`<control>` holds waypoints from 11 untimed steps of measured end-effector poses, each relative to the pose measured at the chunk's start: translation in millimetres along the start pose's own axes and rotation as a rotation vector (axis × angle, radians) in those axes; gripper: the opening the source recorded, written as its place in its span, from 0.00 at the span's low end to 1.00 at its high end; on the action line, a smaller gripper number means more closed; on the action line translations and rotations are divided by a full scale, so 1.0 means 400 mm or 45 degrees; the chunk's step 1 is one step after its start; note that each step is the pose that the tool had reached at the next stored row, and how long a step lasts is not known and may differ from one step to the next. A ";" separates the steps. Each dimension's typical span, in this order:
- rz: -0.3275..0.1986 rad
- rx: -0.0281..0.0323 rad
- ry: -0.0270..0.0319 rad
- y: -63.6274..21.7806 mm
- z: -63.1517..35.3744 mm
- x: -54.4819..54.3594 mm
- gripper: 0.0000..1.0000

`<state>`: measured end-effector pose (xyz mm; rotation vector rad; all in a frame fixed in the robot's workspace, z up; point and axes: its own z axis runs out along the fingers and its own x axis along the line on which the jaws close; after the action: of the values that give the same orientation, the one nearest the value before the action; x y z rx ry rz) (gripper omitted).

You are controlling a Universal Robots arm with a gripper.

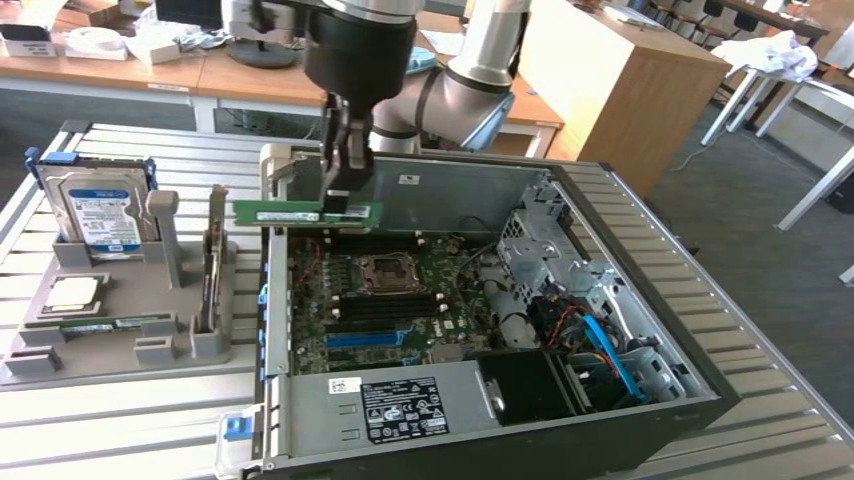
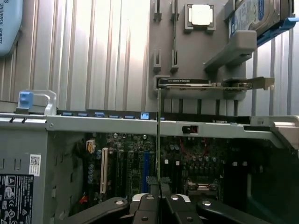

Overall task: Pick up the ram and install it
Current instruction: 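Pick up the ram and move it above insertion slot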

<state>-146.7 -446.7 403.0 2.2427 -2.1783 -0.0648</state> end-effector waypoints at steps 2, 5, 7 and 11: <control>0.000 -0.0002 0.0000 -0.015 -0.001 0.001 0.11; 0.000 -0.0004 0.0000 -0.037 -0.001 0.002 0.11; 0.000 -0.0005 -0.0001 -0.052 -0.002 0.003 0.11; 0.000 -0.0008 0.0001 -0.082 -0.003 0.004 0.11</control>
<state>-113.9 -447.4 403.0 2.2424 -2.1779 -0.0654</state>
